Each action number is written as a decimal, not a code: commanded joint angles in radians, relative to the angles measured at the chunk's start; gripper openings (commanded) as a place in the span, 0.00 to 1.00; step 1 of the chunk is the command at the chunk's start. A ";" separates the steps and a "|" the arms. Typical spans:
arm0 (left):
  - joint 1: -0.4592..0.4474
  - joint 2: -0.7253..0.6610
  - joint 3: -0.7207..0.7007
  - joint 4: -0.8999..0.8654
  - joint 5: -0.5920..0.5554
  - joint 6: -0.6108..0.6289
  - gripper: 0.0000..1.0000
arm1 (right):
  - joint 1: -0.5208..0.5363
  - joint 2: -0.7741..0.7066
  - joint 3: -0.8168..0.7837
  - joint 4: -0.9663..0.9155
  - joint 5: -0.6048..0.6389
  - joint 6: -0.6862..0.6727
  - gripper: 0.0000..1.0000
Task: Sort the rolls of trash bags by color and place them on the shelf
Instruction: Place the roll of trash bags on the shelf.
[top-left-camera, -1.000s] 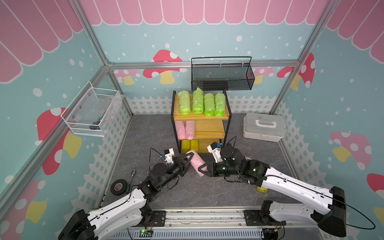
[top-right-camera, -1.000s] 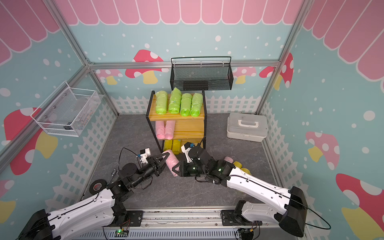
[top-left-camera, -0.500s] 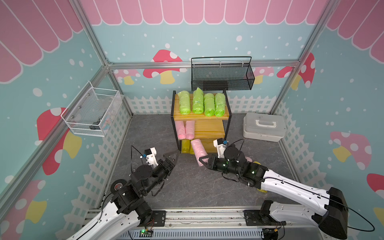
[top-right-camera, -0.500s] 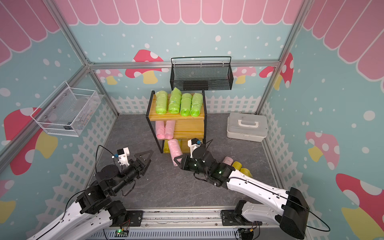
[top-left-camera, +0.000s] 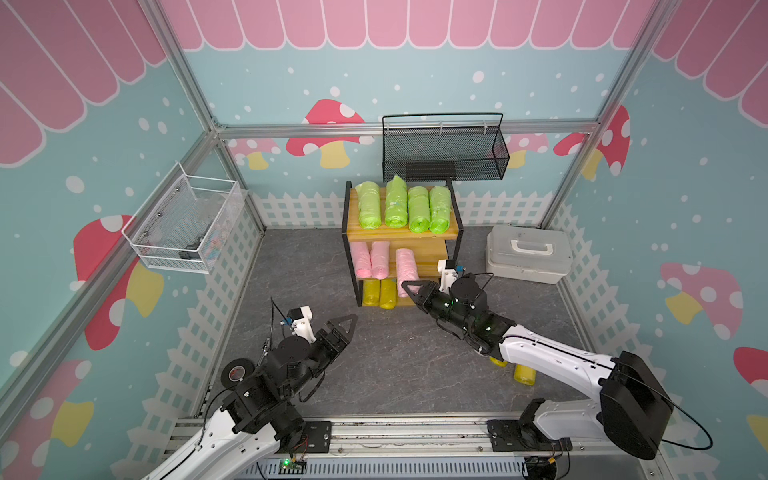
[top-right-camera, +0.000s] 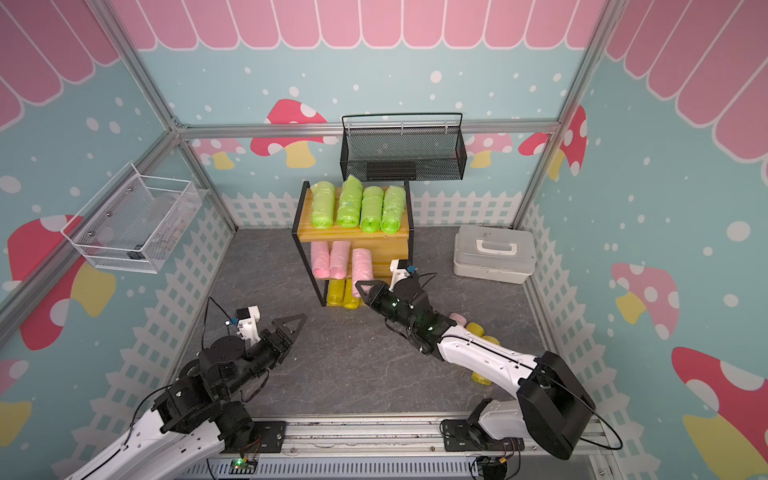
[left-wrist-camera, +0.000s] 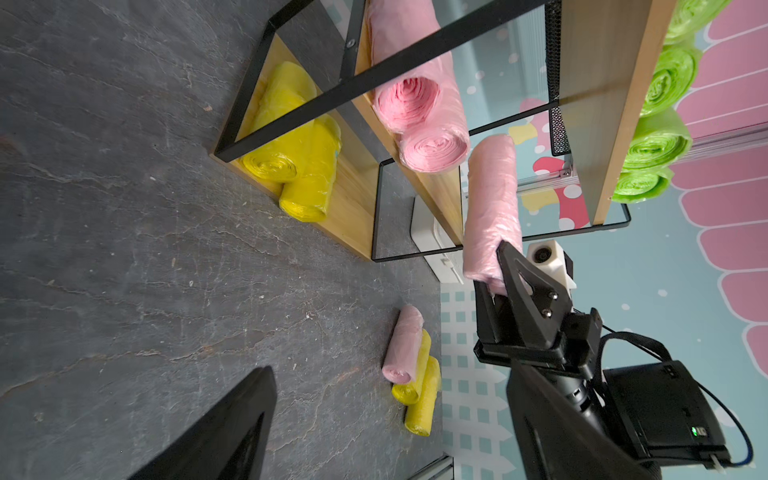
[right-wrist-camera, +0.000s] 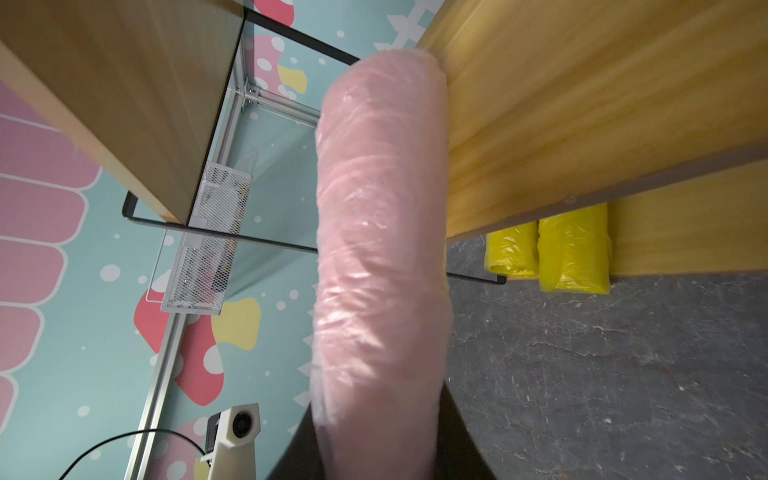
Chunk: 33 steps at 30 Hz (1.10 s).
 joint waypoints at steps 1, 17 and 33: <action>0.004 -0.001 0.005 -0.025 -0.004 0.038 0.89 | -0.017 0.037 0.063 0.136 -0.026 0.031 0.00; 0.006 0.001 0.013 -0.032 0.012 0.057 0.89 | -0.083 0.245 0.204 0.165 -0.064 0.045 0.00; 0.006 0.004 0.039 -0.069 0.052 0.066 0.89 | -0.110 0.277 0.237 0.023 -0.091 0.024 0.67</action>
